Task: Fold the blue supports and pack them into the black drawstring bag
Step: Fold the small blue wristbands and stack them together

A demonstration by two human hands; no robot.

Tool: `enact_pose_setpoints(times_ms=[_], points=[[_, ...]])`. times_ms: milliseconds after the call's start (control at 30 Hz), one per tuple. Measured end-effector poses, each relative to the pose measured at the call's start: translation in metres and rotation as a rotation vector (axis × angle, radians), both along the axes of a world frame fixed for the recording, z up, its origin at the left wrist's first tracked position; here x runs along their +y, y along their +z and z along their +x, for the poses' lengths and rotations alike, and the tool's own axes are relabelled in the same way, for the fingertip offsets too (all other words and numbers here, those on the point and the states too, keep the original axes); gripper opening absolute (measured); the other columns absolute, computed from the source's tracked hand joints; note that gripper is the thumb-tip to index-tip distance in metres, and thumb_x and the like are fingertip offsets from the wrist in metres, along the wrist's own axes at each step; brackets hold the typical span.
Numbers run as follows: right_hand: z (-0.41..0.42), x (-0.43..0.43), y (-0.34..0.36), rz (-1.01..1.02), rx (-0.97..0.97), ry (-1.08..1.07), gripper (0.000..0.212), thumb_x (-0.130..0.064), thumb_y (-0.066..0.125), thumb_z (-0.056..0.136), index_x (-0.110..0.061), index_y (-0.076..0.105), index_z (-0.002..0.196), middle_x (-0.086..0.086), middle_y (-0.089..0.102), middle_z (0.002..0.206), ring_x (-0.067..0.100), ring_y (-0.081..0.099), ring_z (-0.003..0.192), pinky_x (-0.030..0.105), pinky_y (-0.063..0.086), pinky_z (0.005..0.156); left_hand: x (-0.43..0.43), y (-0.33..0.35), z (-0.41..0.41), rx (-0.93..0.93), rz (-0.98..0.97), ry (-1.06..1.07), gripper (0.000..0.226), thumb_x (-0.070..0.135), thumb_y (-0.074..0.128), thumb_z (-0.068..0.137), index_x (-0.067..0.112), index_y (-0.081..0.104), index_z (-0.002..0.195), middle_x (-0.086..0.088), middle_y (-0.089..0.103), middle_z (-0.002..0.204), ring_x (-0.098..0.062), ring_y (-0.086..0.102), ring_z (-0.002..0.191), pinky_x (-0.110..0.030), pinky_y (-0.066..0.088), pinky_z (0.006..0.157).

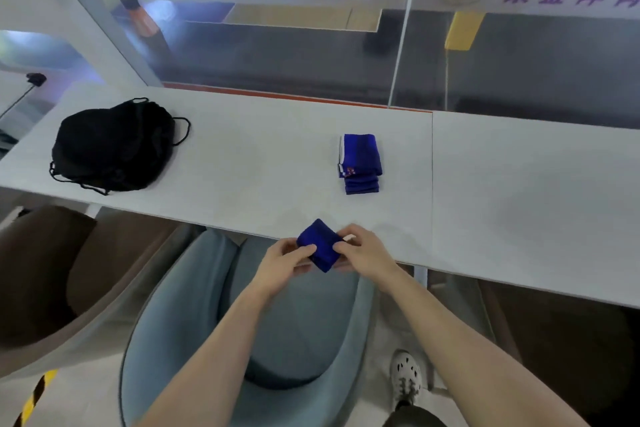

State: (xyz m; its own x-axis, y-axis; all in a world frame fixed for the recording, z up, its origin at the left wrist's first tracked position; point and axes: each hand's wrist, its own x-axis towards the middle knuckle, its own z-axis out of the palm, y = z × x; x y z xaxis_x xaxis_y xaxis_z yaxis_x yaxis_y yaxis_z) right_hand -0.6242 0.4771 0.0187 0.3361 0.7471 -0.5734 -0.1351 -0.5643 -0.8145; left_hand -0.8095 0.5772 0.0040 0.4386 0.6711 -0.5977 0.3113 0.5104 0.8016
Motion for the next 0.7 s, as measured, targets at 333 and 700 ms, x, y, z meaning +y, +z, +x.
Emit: enact_pose_setpoints(times_ms=[333,700], points=[[0.003,0.026,-0.025,-0.055,-0.405,-0.382,0.035,-0.028,0.071,0.102,-0.023,0.050,0.129,-0.006,0.068,0.099,0.011,0.070,0.086,0.023,0.051,0.066,0.054,-0.028,0.053,-0.081,-0.221,-0.105,0.035,0.027,0.070,0.107,0.000,0.072,0.129,-0.018,0.082,0.116,-0.033,0.081,0.108,-0.042,0.064,0.101],[0.051,0.069,-0.097,-0.108,-0.404,-0.115,0.050,-0.029,0.078,0.097,-0.016,0.060,0.141,0.001,0.075,0.119,0.019,0.072,0.103,0.032,0.058,0.091,0.084,-0.081,0.101,0.213,0.020,-0.037,0.048,0.018,0.084,0.096,0.007,0.053,0.131,-0.022,0.074,0.118,-0.029,0.081,0.086,-0.037,0.069,0.078]])
